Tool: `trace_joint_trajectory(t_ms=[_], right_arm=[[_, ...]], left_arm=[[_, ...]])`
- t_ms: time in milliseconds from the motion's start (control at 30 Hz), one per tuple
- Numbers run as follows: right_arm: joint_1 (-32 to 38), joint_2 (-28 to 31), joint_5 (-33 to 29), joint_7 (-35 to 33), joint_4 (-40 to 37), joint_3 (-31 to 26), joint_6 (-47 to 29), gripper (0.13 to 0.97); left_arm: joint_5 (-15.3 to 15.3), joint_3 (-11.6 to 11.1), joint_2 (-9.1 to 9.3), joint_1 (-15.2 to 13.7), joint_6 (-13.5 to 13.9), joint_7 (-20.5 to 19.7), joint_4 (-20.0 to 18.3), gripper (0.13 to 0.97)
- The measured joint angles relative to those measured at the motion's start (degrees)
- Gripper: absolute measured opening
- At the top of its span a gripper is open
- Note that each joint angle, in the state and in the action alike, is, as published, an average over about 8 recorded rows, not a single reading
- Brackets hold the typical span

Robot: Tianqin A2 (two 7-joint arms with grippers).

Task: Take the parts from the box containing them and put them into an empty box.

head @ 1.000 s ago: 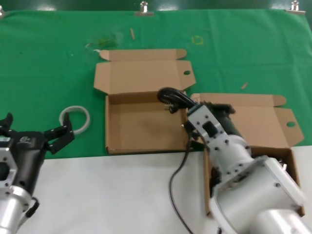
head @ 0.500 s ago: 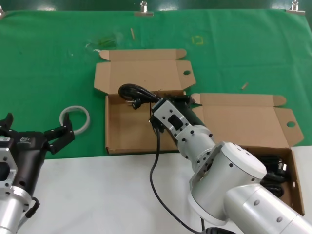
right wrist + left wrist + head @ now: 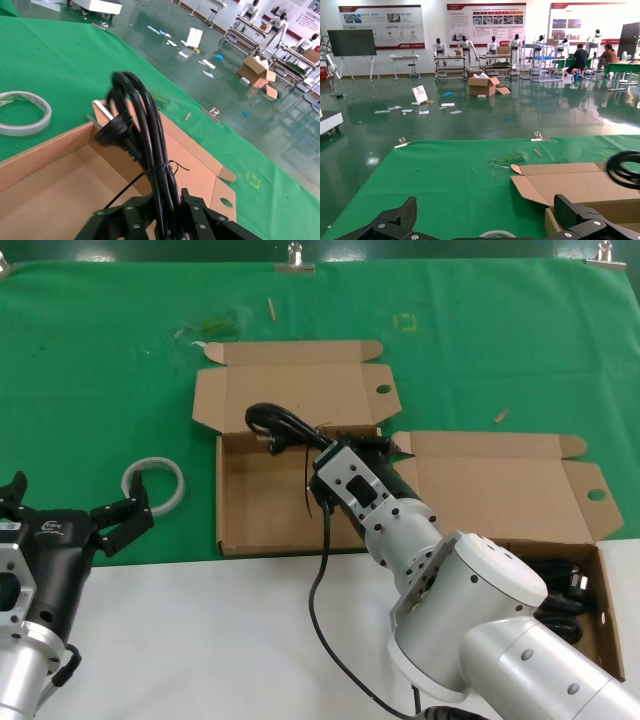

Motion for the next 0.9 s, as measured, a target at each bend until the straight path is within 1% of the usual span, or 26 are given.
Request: trace_joint_trajectory(t_ms=[100,367,500,767,800,900], right_arm=[[0.0,0.0,0.0,0.0,0.0,0.0,0.0,0.210],[0.0,0.0,0.0,0.0,0.0,0.0,0.0,0.306],[0.0,0.0,0.0,0.0,0.0,0.0,0.0,0.306],[0.0,0.0,0.0,0.0,0.0,0.0,0.0,0.468],[0.0,0.0,0.0,0.0,0.0,0.0,0.0,0.468],[0.0,0.0,0.0,0.0,0.0,0.0,0.0,0.547]], left_arm=[[0.0,0.0,0.00,0.0,0.0,0.0,0.0,0.965],[0.0,0.0,0.00,0.0,0.0,0.0,0.0,0.965],[0.0,0.0,0.00,0.0,0.0,0.0,0.0,0.965],[0.0,0.0,0.00,0.0,0.0,0.0,0.0,0.965],[0.0,0.0,0.00,0.0,0.0,0.0,0.0,0.965],[0.0,0.0,0.00,0.0,0.0,0.0,0.0,0.965]])
